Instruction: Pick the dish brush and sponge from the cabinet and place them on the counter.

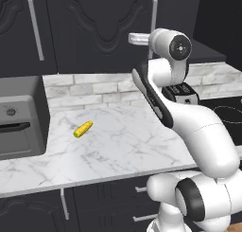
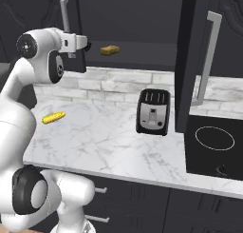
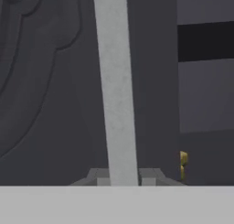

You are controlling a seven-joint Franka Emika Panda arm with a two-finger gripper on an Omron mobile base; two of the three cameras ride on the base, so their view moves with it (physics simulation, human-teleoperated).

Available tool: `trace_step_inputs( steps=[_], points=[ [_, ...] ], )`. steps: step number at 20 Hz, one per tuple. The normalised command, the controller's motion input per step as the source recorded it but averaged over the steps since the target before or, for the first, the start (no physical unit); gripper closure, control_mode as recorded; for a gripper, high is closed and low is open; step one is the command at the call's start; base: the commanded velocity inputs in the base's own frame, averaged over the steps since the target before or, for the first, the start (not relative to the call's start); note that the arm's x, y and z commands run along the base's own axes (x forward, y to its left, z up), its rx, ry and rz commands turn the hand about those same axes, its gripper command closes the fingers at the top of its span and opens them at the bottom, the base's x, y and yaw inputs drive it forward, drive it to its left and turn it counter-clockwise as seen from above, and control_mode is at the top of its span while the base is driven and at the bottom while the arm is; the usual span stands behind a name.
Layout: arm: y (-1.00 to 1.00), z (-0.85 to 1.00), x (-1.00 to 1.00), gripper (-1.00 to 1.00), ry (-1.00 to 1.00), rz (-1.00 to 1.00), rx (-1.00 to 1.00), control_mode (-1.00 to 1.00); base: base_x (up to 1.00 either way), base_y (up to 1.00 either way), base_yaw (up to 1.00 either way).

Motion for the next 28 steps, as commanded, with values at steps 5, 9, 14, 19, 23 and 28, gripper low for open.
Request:
trace_step_inputs(
  steps=[5, 9, 14, 19, 23, 28],
  points=[
    [0.39, 0.0, -0.29, 1.0, 0.03, -0.03, 0.0, -1.0, 0.0, 0.0, 0.0],
    [0.46, 0.0, -0.29, 1.0, 0.0, -0.03, 0.0, -1.0, 0.0, 0.0, 0.0],
    [0.52, 0.0, -0.23, 1.0, 0.0, -0.05, 0.0, -1.0, 0.0, 0.0, 0.0],
    [0.5, 0.0, -0.23, 1.0, 0.0, -0.07, 0.0, -1.0, 0.0, 0.0, 0.0],
    [0.52, 0.0, -0.26, 1.0, 0.03, -0.1, 0.0, -1.0, 0.0, 0.0, 0.0],
    [0.62, 0.0, -0.26, 1.0, 0.03, -0.13, -0.01, -1.0, 0.0, 0.0, 0.0]
  ],
)
